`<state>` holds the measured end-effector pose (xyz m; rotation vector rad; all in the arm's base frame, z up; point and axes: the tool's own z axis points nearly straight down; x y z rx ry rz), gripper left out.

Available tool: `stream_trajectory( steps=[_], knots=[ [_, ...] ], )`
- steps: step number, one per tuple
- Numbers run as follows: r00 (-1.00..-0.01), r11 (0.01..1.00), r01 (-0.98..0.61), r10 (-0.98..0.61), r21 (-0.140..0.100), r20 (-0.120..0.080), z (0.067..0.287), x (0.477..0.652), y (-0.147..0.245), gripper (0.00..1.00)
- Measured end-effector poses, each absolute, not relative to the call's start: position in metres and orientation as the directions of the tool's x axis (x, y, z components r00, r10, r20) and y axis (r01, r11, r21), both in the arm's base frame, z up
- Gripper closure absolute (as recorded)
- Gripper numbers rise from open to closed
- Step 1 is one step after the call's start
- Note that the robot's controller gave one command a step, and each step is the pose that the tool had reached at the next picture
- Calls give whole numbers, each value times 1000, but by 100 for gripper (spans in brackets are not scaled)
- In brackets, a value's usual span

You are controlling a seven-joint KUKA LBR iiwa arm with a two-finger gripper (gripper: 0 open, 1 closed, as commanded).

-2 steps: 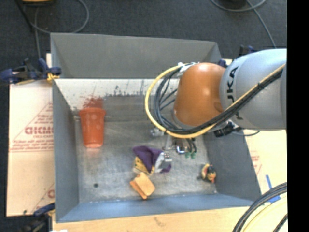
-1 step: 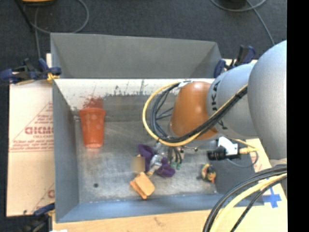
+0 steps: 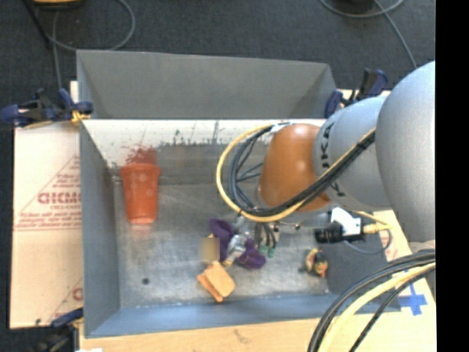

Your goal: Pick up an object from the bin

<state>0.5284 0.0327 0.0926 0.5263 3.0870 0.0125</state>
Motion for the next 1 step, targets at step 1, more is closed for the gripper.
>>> stream_trajectory(
  steps=[1],
  knots=[
    [-943,943,332,332,10,-9,92,528,33,100]
  ],
)
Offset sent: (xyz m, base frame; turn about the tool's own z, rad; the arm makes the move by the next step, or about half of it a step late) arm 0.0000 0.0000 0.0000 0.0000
